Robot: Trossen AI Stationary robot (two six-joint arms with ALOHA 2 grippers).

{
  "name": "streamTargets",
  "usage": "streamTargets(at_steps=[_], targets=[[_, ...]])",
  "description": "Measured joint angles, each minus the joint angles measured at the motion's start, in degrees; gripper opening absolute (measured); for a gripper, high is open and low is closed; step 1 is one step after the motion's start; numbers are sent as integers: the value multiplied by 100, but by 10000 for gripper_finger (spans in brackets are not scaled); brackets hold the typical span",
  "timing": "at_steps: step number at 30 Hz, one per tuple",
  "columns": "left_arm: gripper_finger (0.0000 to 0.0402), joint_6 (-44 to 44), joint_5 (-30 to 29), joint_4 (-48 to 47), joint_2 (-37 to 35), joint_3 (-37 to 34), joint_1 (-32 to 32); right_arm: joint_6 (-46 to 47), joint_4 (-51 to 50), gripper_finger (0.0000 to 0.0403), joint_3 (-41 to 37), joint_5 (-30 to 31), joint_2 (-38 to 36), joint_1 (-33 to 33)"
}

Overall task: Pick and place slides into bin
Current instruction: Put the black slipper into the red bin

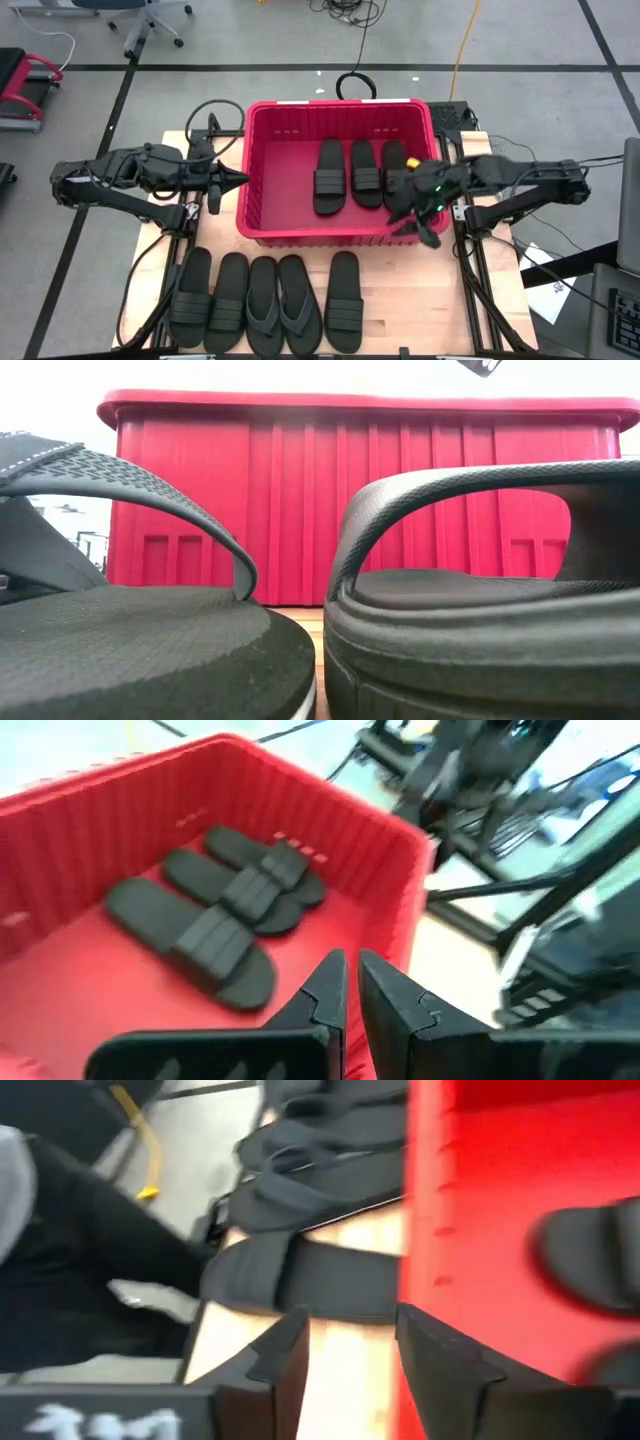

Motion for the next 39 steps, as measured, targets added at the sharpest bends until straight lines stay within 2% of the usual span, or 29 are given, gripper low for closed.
streamTargets(at_steps=[4, 8, 10, 14, 18, 24, 30, 39], targets=[[26, -43, 292, 452, 0, 0, -2, 637, 1150, 172, -715, -595, 5, 294], [26, 105, 482, 661, 0, 0, -2, 1280, 2101, 173, -1088, -609, 5, 706], [26, 210, 589, 650, 0, 0, -2, 1410, 2492, 168, -1123, -361, 57, 969], [26, 375, 962, 527, -22, 0, -2, 1583, 2950, 156, -1123, 597, 304, 1487], [26, 428, 1304, 518, -28, 0, -2, 1983, 3256, 155, -1126, 1332, 620, 1732], [26, 587, 1436, 350, -7, 0, -2, 2711, 4277, 165, -1125, 1014, 1310, 1888], [26, 836, 1436, 20, -7, 0, -2, 3480, 4453, 177, -1126, 864, 1939, 2262], [26, 1031, 1393, -200, -7, 0, -2, 3474, 3990, 192, -1126, 895, 2621, 2423]])
